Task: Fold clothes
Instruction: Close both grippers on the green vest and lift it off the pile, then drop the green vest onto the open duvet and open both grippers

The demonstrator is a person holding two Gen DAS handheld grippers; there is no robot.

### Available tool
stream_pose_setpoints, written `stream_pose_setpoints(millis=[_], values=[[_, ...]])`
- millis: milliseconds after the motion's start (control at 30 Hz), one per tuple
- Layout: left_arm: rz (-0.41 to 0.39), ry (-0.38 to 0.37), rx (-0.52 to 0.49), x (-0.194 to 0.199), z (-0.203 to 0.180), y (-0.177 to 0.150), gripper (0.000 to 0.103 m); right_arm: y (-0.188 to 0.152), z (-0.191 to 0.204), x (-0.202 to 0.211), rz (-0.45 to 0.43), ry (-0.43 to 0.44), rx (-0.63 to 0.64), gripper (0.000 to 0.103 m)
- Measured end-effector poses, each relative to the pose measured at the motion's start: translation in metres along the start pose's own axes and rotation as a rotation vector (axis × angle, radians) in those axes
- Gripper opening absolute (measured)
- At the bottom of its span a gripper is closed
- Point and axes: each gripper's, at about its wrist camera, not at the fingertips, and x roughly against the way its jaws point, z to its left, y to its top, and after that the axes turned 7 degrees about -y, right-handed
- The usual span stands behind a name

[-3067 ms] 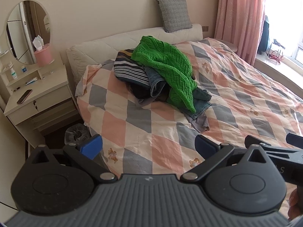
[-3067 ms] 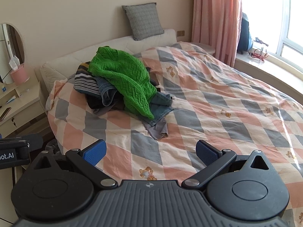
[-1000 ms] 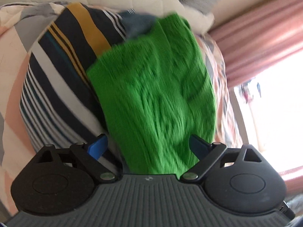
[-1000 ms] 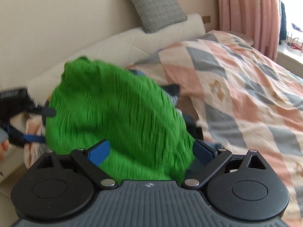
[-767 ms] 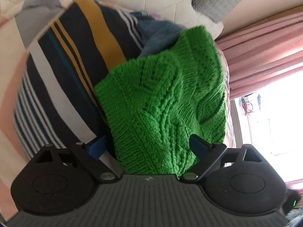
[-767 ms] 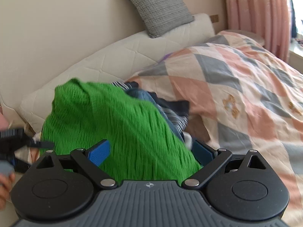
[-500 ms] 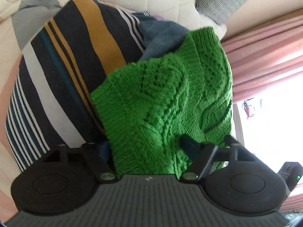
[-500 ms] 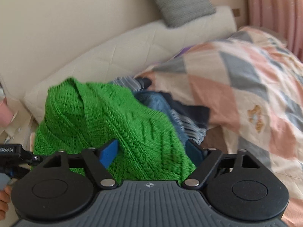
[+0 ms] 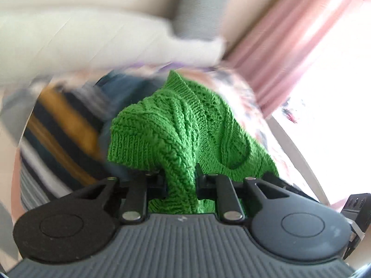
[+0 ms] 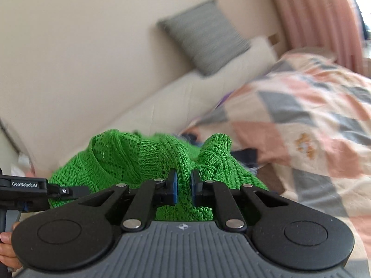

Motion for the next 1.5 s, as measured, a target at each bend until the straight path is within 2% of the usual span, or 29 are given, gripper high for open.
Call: stream_pose_setpoints(millis=[67,200,300,400,433,533,600,633,700,733,767,833,967,1033,1167,1233,1333,1400,1467,1500], values=[[-0.022,-0.054,-0.083,0.011,-0.03,0.005,0.016,-0.005,-0.009,0.04,-0.056,-0.016,-0.052,0.011],[-0.049,-0.176,-0.235,0.034,-0.098,-0.015,0.016,-0.021,-0.019,0.13,-0.173,-0.065,-0.107,0.006],[-0.062,-0.273,-0.314,0.053,-0.144,-0.041,0.016,-0.033,-0.024,0.208,-0.289,-0.098,-0.148,0.0],[-0.054,-0.355,-0.365,0.071,-0.184,-0.068,0.015,-0.048,-0.027,0.289,-0.41,-0.121,-0.178,0.0],[-0.052,-0.385,-0.382,0.074,-0.196,-0.079,0.011,-0.052,-0.026,0.315,-0.437,-0.136,-0.179,0.0],[-0.029,-0.441,-0.412,0.093,-0.243,-0.113,0.003,-0.068,-0.034,0.378,-0.422,-0.219,-0.196,0.001],[-0.031,-0.396,-0.459,0.101,-0.264,-0.137,0.0,-0.09,-0.049,0.403,-0.346,-0.279,-0.235,0.002],[-0.034,-0.363,-0.487,0.105,-0.273,-0.15,0.0,-0.109,-0.058,0.415,-0.324,-0.297,-0.273,0.011],[0.023,-0.281,-0.516,0.098,-0.272,-0.178,0.005,-0.15,-0.077,0.435,-0.27,-0.318,-0.356,0.021],[0.07,-0.266,-0.508,0.092,-0.267,-0.196,0.012,-0.174,-0.087,0.441,-0.229,-0.33,-0.396,0.03],[0.117,-0.256,-0.497,0.093,-0.262,-0.22,0.019,-0.198,-0.095,0.447,-0.185,-0.342,-0.431,0.034],[0.205,-0.219,-0.489,0.095,-0.252,-0.273,0.029,-0.249,-0.11,0.456,-0.083,-0.376,-0.49,0.036],[0.387,-0.084,-0.588,0.1,-0.227,-0.372,0.031,-0.348,-0.136,0.48,0.108,-0.428,-0.629,0.036],[0.463,-0.01,-0.662,0.103,-0.209,-0.409,0.031,-0.385,-0.141,0.49,0.176,-0.449,-0.682,0.036],[0.49,0.079,-0.913,0.088,-0.176,-0.443,0.035,-0.428,-0.14,0.498,0.25,-0.473,-0.73,0.038],[0.483,0.116,-1.071,0.077,-0.16,-0.457,0.042,-0.429,-0.145,0.483,0.23,-0.477,-0.756,0.042],[0.418,0.146,-1.4,0.042,-0.135,-0.469,0.054,-0.43,-0.153,0.459,0.199,-0.484,-0.794,0.048],[0.371,0.15,-1.604,0.019,-0.115,-0.475,0.058,-0.431,-0.158,0.444,0.178,-0.488,-0.82,0.052],[0.347,0.131,-1.742,-0.003,-0.097,-0.474,0.064,-0.426,-0.171,0.421,0.12,-0.483,-0.857,0.057],[0.343,0.114,-1.786,-0.014,-0.089,-0.473,0.064,-0.422,-0.18,0.407,0.073,-0.48,-0.882,0.058]])
